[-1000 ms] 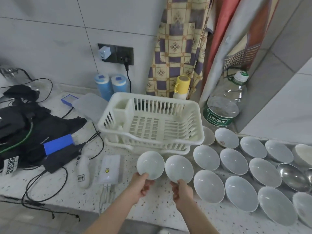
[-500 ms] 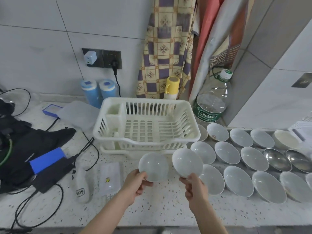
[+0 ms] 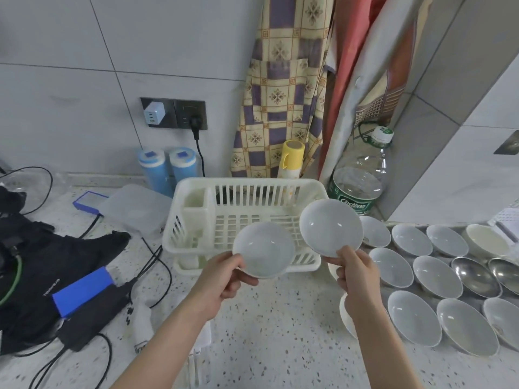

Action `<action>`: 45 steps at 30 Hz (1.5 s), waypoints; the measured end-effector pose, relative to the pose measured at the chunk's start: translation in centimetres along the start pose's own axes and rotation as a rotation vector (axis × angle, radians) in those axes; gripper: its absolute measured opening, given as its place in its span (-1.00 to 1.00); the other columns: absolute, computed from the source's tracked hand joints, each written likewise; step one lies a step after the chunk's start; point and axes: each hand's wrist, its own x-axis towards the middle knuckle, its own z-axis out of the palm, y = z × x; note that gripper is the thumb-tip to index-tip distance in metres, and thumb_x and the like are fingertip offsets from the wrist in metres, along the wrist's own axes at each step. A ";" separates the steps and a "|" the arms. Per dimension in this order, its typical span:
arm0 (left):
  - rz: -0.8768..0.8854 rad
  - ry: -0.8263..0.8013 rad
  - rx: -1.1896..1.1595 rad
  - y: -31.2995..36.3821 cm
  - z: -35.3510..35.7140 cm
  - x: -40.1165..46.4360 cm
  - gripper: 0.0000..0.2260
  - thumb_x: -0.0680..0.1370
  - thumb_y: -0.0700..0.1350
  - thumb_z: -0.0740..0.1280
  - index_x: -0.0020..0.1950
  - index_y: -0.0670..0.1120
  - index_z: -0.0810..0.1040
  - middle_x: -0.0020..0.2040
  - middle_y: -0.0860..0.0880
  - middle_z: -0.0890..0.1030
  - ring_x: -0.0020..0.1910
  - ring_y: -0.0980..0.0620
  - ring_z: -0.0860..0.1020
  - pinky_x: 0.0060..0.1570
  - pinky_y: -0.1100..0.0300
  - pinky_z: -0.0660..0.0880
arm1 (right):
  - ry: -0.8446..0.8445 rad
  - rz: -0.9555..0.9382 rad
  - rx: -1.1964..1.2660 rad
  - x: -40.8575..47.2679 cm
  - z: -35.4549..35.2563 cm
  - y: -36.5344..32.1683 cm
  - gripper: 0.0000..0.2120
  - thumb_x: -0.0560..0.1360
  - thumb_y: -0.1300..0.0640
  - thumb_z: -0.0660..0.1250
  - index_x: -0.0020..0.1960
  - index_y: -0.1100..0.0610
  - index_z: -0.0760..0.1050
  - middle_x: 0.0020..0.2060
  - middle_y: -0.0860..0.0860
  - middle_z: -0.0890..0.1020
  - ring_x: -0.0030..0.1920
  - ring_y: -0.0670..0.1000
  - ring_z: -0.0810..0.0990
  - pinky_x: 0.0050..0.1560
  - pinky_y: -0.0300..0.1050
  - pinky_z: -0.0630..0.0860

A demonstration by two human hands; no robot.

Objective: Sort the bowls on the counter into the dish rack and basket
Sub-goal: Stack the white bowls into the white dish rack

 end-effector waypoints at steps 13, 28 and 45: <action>0.113 0.365 -0.205 5.7 -3.6 8.5 -0.79 0.51 -0.22 0.21 0.09 -0.22 0.53 -0.37 -0.22 0.65 -0.58 0.10 0.20 -0.65 0.30 0.10 | -0.366 -0.122 -0.626 11.8 10.0 -0.8 -0.84 0.46 0.06 0.27 -0.08 0.12 0.56 -0.45 -0.07 0.68 -0.35 -0.10 0.55 -0.37 -0.18 0.37; 0.078 0.441 -0.167 6.2 -4.3 14.9 -0.79 0.54 -0.25 0.16 0.06 -0.28 0.54 -0.41 -0.23 0.60 -0.61 0.08 0.20 -0.63 0.31 0.09 | -0.844 0.151 -0.879 19.6 19.2 3.9 -0.63 0.38 0.23 0.12 0.08 0.32 0.54 -0.36 0.12 0.66 -0.65 -0.15 0.34 -0.61 -0.33 0.14; 0.093 0.469 -0.001 5.8 -4.9 16.2 -0.83 0.54 -0.26 0.19 0.02 -0.27 0.54 -0.34 -0.28 0.65 -0.60 0.06 0.20 -0.57 0.28 0.08 | -0.928 0.283 -0.638 20.4 20.3 6.7 -0.70 0.54 0.08 0.20 0.21 0.19 0.42 -0.22 0.06 0.70 -0.47 -0.11 0.28 -0.56 -0.29 0.09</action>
